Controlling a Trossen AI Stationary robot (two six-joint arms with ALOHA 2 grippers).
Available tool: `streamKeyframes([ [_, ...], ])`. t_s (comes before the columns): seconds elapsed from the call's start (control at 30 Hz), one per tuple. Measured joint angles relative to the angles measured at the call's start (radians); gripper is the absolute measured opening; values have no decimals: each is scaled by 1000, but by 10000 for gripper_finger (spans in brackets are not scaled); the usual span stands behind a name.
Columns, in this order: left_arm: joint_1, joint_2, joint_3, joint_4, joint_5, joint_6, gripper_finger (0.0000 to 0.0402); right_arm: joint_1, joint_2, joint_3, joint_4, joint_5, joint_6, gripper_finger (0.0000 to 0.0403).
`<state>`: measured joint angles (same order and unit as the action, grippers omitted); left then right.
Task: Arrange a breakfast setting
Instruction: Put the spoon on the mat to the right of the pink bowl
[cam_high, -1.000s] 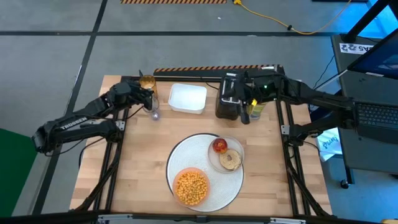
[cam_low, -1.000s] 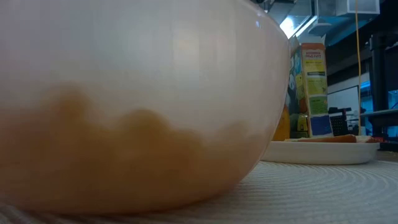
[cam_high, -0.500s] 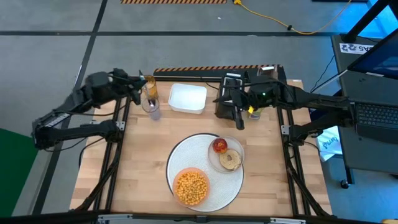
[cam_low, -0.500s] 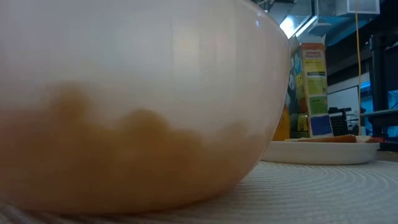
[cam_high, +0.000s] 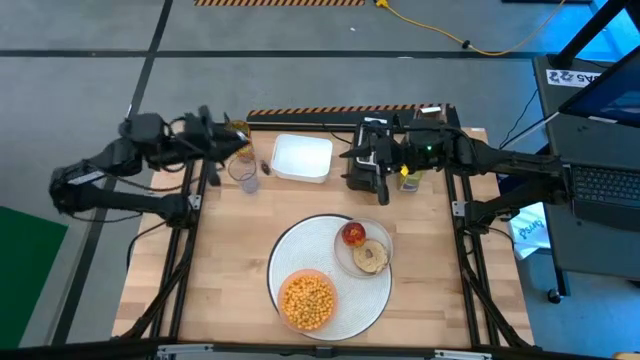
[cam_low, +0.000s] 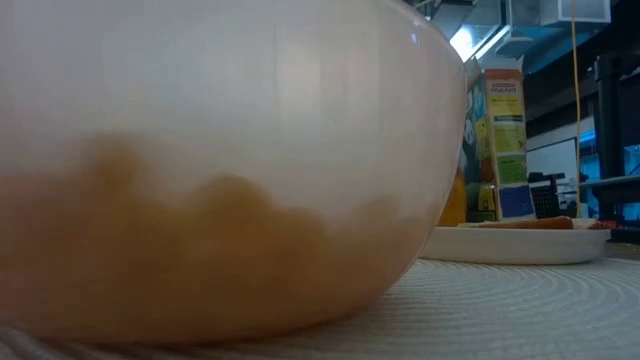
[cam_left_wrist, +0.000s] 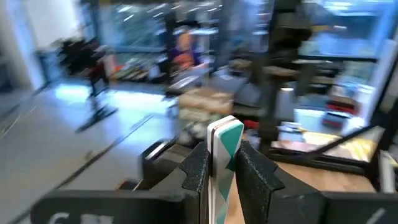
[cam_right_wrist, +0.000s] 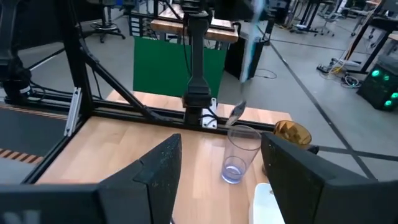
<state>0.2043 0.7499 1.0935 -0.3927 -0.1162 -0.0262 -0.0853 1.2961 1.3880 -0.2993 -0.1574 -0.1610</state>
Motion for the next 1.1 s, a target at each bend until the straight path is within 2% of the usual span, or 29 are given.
streamKeyframes([
  [0.17,-165,119,0,133,2,219,51,1,0,0,-15,-6,57,209],
  [0.3,-276,199,0,129,2,467,52,27,0,0,-43,-29,118,209],
  [0.4,-345,251,0,125,1,605,53,68,0,0,-45,9,130,209],
  [0.67,-457,325,0,120,-88,734,54,194,-1,0,-46,182,196,209],
  [0.8,-502,344,0,118,-127,759,54,261,-1,0,-49,244,265,209],
  [0.87,-533,355,0,120,-168,818,54,295,-1,0,-49,269,307,209],
  [0.97,-577,379,0,149,-238,926,54,331,10,0,-41,324,422,209],
  [1.1,-631,429,16,182,-362,1083,54,357,9,-40,4,461,732,209],
])
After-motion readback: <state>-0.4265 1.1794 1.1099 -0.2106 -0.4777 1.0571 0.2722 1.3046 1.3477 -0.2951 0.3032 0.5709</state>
